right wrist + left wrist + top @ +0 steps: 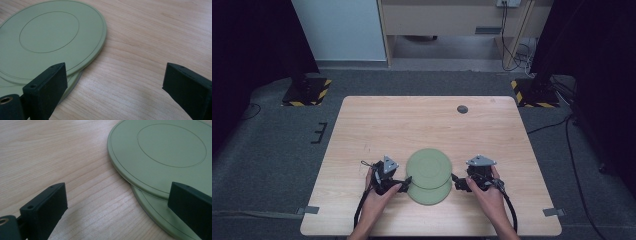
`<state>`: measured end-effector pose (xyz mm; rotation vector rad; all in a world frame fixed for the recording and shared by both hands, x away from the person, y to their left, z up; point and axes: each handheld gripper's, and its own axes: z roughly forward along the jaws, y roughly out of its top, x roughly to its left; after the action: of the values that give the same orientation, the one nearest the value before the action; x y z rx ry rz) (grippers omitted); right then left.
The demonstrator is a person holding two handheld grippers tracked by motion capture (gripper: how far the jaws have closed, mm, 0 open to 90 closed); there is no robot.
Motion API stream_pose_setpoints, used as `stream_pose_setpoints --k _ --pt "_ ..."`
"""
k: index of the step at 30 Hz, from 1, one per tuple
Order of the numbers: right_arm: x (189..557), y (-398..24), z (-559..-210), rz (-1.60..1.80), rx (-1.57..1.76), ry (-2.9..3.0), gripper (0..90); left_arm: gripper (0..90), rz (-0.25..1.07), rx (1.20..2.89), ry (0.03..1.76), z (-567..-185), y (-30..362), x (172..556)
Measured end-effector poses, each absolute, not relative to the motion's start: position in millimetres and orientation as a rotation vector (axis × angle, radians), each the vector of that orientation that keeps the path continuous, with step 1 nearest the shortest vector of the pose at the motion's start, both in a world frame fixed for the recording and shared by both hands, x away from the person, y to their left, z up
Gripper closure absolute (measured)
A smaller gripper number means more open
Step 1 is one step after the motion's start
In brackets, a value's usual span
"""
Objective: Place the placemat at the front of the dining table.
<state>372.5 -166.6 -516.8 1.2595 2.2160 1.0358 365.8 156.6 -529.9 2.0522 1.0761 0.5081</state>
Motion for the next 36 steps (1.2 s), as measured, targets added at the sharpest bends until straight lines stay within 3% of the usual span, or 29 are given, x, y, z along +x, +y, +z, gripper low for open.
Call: stream_pose_setpoints --k 24,29,36 --pt "444.9 -129.6 -466.4 0.987 1.235 2.412 13.1 2.2 0.448 2.085 1.071 -532.4 164.1 366.8" --pt "463.0 -121.4 -465.4 0.996 1.232 2.453 18.0 1.7 0.428 2.075 1.079 -534.3 162.8 368.3" --pt "477.0 -111.2 -477.1 1.011 1.221 2.486 16.5 1.3 0.398 2.071 1.096 -534.8 164.1 370.0"
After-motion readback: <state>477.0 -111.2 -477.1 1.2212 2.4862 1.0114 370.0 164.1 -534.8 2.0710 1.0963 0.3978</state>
